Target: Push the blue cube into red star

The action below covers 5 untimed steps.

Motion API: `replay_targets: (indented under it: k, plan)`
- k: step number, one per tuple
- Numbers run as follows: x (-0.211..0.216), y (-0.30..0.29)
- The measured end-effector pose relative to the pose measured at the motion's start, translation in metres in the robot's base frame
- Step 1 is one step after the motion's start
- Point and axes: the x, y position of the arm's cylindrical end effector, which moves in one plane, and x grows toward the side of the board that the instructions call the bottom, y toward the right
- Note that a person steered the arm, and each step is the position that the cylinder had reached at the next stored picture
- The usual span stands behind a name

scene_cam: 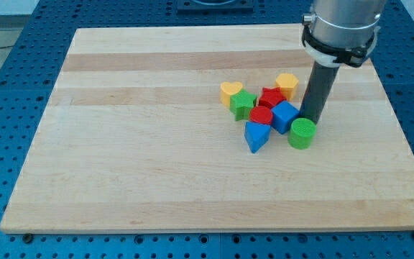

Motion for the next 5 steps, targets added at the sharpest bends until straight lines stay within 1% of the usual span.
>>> replay_targets:
  k: [4,5]
  plan:
    - [0.0,-0.007]
    - [0.0,0.021]
